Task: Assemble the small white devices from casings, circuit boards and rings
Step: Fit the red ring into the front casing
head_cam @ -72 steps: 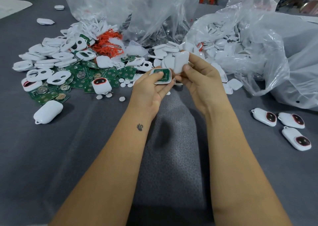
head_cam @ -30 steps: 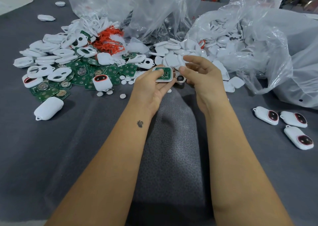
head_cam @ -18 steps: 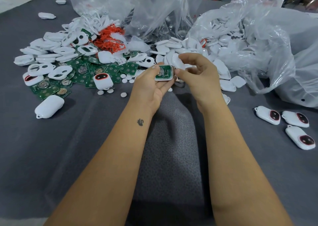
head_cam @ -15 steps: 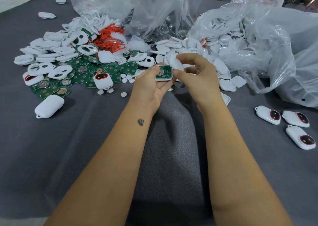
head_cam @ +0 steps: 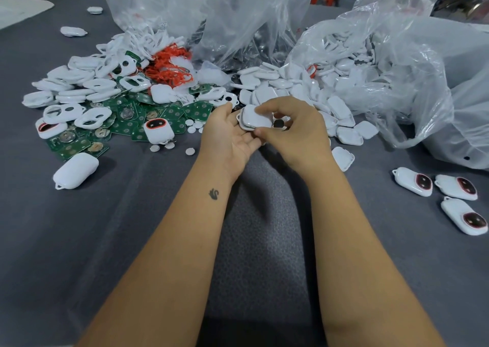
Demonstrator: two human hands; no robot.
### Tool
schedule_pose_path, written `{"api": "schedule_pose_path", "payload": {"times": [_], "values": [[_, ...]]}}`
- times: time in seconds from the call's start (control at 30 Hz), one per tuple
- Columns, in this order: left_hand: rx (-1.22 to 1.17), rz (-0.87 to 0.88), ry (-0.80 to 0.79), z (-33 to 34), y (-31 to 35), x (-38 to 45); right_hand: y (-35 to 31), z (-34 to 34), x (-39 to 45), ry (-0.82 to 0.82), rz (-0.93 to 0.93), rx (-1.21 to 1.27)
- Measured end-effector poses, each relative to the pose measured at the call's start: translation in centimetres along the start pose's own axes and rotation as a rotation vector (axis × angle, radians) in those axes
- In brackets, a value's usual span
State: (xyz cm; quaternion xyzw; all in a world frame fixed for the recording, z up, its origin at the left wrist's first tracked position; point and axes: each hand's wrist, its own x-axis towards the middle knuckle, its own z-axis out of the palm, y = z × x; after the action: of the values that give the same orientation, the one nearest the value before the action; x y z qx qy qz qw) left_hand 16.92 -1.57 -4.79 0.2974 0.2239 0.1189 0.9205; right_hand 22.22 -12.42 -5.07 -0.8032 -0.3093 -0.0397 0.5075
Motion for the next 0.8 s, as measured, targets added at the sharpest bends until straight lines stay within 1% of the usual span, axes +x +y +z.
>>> {"api": "schedule_pose_path", "payload": {"times": [0.17,0.3,0.47,0.53,0.63,0.73,0.8], "values": [[0.013,0.024,-0.021,-0.1,-0.1,0.0,0.3,0.1,0.1,-0.002,-0.053,-0.038],[0.112,0.088,-0.042,-0.1,-0.4,0.0,0.4,0.4,0.2,-0.004,-0.063,-0.078],[0.176,0.163,-0.060,-0.2,-0.8,0.2,-0.2,0.5,-0.1,0.005,-0.032,0.005],[0.179,0.172,-0.068,-0.2,-0.8,0.3,-0.5,0.6,-0.2,0.083,0.038,0.122],[0.144,0.184,-0.067,-0.3,-0.8,0.3,-0.7,0.5,-0.1,0.199,0.214,0.231],[0.178,0.204,-0.076,-0.3,-0.8,0.3,-0.5,0.9,0.1,0.164,0.369,0.278],[0.205,0.215,-0.088,-0.3,-0.8,0.2,-0.7,1.2,0.1,0.098,0.405,0.362]]}}
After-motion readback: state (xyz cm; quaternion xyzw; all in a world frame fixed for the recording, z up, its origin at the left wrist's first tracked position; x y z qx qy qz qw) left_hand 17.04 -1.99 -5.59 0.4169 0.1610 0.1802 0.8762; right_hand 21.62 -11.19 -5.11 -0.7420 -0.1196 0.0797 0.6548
